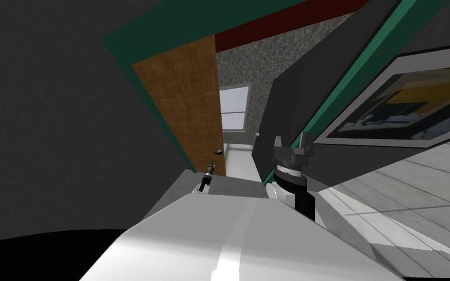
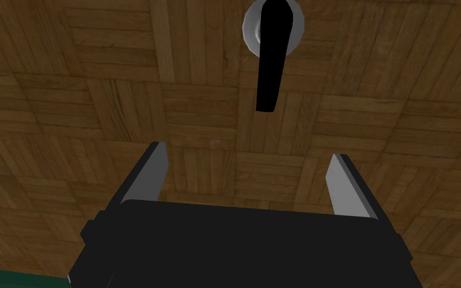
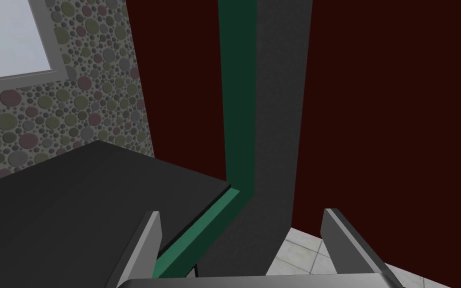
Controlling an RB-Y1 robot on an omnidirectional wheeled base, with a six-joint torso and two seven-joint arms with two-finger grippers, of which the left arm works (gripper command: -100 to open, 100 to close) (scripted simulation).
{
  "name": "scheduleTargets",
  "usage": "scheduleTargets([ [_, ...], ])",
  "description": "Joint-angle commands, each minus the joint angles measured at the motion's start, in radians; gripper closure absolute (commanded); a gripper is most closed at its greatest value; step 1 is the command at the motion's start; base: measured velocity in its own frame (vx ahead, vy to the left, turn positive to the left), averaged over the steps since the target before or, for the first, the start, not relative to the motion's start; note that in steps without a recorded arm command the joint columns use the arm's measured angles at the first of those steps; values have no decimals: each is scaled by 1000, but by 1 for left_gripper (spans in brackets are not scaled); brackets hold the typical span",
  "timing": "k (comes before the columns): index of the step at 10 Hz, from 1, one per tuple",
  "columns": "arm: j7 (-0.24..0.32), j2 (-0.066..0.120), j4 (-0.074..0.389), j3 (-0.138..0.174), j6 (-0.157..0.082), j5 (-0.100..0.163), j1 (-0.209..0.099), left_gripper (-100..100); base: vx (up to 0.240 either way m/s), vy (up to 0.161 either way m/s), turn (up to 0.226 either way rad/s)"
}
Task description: Push the door open
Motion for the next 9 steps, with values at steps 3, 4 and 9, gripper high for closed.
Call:
scheduleTargets([
  [3,-1,-1,40,-3,-9,2,-14,-100,141,2,6],
  [4,-3,-1,46,-1,-11,3,-15,-100,138,-31,-26],
  [9,-14,-7,61,12,-20,8,-17,-100,211,-20,-31],
])
